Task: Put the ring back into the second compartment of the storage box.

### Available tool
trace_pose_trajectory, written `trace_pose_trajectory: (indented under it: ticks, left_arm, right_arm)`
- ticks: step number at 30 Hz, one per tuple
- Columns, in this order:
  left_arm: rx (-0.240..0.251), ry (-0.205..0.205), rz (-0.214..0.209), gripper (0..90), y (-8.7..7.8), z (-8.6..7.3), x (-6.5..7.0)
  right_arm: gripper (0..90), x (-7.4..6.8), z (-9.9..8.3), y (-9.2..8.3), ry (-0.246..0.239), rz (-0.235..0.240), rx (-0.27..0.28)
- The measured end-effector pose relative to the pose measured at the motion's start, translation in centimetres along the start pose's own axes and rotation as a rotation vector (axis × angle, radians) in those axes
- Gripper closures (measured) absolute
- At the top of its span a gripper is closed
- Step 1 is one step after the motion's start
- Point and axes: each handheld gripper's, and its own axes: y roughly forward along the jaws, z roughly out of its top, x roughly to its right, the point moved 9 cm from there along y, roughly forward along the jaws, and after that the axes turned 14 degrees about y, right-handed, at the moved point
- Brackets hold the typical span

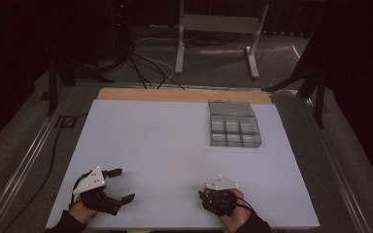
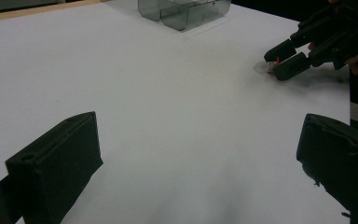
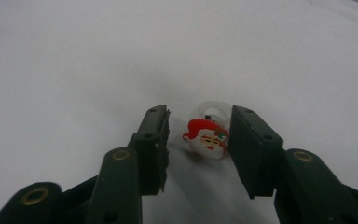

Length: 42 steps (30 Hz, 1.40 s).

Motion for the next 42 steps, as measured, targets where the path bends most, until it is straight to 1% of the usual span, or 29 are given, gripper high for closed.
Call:
trace_pose_trajectory:
  ticks: [5, 14, 16, 18, 22, 30, 34, 37, 42]
  left_arm:
    - [0.002, -0.001, 0.001, 0.2, 0.0, 0.0, 0.0]
    - [0.000, -0.001, 0.001, 0.2, 0.0, 0.0, 0.0]
    - [0.002, 0.000, 0.000, 0.2, 0.0, 0.0, 0.0]
    - [0.001, -0.001, 0.000, 0.2, 0.0, 0.0, 0.0]
    - [0.002, -0.002, -0.001, 0.2, 0.0, 0.0, 0.0]
    - [0.000, -0.004, -0.001, 0.2, 0.0, -0.1, 0.0]
    - [0.001, -0.006, -0.001, 0.2, 0.0, 0.0, 0.0]
    - [0.000, -0.005, -0.001, 0.2, 0.0, 0.0, 0.0]
    - [0.000, -0.004, -0.002, 0.2, 0.0, -0.1, 0.0]
  right_arm:
    - [66.8, 0.0, 0.0, 0.2, 0.000, -0.017, -0.018]
    - [71.9, 0.0, 0.2, 0.2, 0.010, -0.035, -0.028]
    - [72.2, 0.1, 0.3, 0.1, 0.019, -0.035, -0.024]
    - [72.3, 0.2, 0.5, -0.1, 0.013, -0.036, -0.012]
    - [72.4, 0.3, 0.9, -0.6, -0.002, -0.025, -0.001]
    - [72.4, -0.1, 1.2, -1.2, -0.019, 0.015, 0.003]
    - [72.4, -0.2, 1.4, -1.5, -0.039, 0.033, 0.001]
    - [72.4, -0.2, 1.5, -1.8, -0.042, 0.044, 0.001]
    - [72.4, -0.2, 1.9, -2.3, -0.068, 0.062, 0.003]
